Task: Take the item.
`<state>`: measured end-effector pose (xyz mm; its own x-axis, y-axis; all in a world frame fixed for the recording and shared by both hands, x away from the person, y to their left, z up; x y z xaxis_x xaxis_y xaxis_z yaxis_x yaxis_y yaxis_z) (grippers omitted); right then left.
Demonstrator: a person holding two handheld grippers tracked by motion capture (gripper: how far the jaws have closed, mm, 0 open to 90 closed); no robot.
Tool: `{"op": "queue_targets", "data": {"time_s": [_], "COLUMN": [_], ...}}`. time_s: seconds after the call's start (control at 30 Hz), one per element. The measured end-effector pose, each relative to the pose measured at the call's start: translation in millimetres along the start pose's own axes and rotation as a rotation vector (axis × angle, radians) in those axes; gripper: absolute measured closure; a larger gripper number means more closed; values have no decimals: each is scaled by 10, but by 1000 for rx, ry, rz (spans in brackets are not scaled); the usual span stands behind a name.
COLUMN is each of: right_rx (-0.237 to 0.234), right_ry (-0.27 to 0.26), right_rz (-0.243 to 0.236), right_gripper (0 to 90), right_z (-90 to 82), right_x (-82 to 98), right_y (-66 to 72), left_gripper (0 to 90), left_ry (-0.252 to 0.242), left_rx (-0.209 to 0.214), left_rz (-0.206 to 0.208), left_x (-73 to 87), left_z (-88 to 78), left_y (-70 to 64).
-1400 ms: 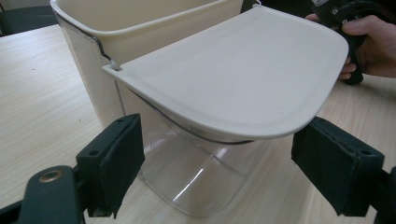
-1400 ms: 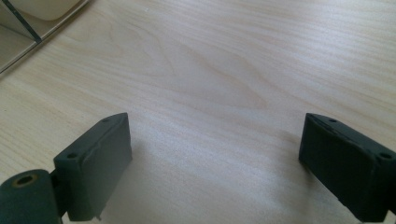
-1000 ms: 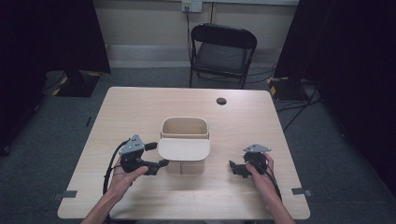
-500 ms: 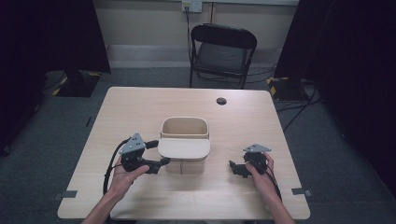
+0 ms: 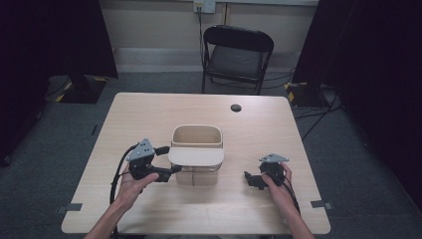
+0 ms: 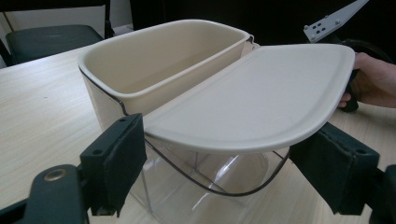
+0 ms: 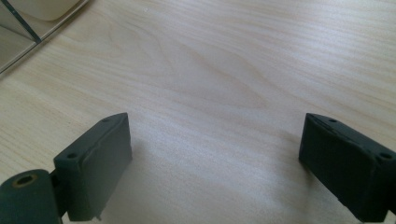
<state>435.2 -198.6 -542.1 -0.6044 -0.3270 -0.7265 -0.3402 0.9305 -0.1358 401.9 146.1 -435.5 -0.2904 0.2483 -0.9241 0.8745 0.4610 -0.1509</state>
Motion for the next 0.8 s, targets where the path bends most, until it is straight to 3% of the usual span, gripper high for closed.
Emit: {"op": "queue_targets", "data": {"time_s": [0.8], "right_rx": [0], "right_ry": [0], "right_rz": [0], "right_gripper": [88], "right_z": [0], "right_x": [0], "right_y": [0], "left_gripper": [195], "left_ry": [-26], "left_rx": [15], "left_rz": [-7], "left_x": [-88], "left_z": [3], "left_y": [63]}}
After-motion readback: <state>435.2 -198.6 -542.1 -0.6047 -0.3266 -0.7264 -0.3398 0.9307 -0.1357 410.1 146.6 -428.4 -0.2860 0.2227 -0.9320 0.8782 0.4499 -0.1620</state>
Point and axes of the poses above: each handheld gripper's, and its own axes: z roughly forward along the jaws, x roughly out of its underside, y roughly to its left, the point moved 6 cm from there along z, roughly forward along the jaws, and after that the axes turned 10 degrees about x, right-handed, at the moved point
